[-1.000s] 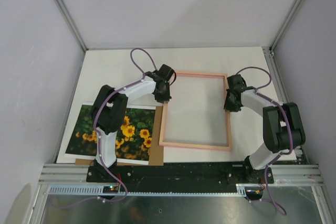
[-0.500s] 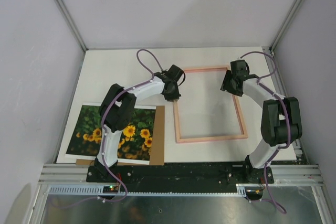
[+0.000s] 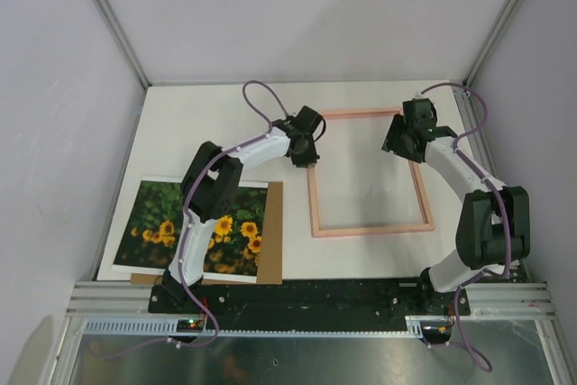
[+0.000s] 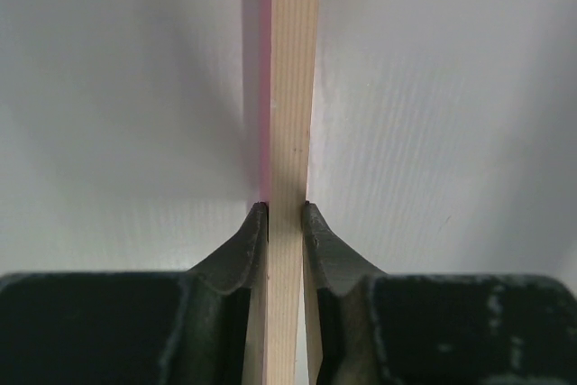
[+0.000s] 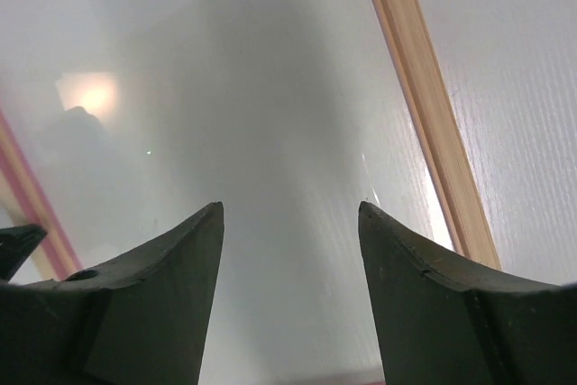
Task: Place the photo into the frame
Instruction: Frame the body at the center of the board, then pick up the photo from the backboard, then pass from the right arm to the left
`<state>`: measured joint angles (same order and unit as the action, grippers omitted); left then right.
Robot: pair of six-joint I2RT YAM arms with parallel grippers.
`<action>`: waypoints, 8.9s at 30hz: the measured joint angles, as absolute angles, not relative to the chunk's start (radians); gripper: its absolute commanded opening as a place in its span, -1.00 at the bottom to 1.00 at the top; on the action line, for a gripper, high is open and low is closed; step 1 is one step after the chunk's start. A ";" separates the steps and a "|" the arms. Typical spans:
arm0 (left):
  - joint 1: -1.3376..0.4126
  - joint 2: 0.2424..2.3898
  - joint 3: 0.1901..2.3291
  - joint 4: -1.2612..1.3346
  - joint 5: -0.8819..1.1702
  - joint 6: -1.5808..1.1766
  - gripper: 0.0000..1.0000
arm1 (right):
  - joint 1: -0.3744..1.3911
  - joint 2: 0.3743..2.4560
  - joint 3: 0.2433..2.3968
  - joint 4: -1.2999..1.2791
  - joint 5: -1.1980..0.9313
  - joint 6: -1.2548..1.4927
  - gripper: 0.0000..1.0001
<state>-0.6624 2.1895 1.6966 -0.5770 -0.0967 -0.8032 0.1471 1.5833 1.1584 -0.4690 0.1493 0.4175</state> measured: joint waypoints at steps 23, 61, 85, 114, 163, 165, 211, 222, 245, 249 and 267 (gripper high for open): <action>-0.670 2.244 1.790 -0.558 -0.057 -0.741 -0.09 | 0.227 1.458 1.160 -0.571 0.125 0.436 0.37; 0.244 1.500 0.973 -0.532 -0.111 -0.741 0.22 | 0.719 1.814 1.163 -0.142 -0.232 0.595 0.38; 0.419 1.792 1.169 -0.518 -0.395 -0.653 0.29 | 0.775 1.989 1.261 -0.001 -0.279 0.617 0.37; 0.355 1.866 1.188 -0.476 -0.306 -0.626 0.30 | 0.782 2.050 1.277 0.102 -0.281 0.624 0.46; 0.331 1.874 1.188 -0.451 -0.303 -0.601 0.28 | 0.759 2.141 1.203 0.465 -0.548 0.950 0.27; 0.331 1.874 1.188 -0.451 -0.303 -0.601 0.28 | 0.759 2.141 1.203 0.476 -0.551 0.955 0.24; 0.299 1.569 1.176 -0.532 -0.023 -0.685 0.56 | 0.844 1.894 1.253 0.212 -0.267 0.702 -1.00; 0.134 1.340 1.237 -0.623 0.108 -1.013 0.62 | 0.939 1.621 1.321 -0.018 0.028 0.393 -1.00; 0.016 1.157 1.266 -0.738 0.176 -1.188 0.37 | 1.275 1.602 1.472 -0.160 0.506 -0.118 -1.00; 0.015 1.153 1.261 -0.753 0.176 -1.188 0.27 | 1.286 1.603 1.472 -0.162 0.530 -0.152 -1.00; -0.037 1.147 1.250 -0.776 0.196 -1.190 -0.87 | 1.288 1.596 1.471 -0.165 0.564 -0.242 -0.78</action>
<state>-0.0372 1.1465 1.2495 -0.7761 0.1955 -1.1896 1.2881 1.5963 1.4712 -0.1650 0.5640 -0.2417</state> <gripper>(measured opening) 0.202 0.034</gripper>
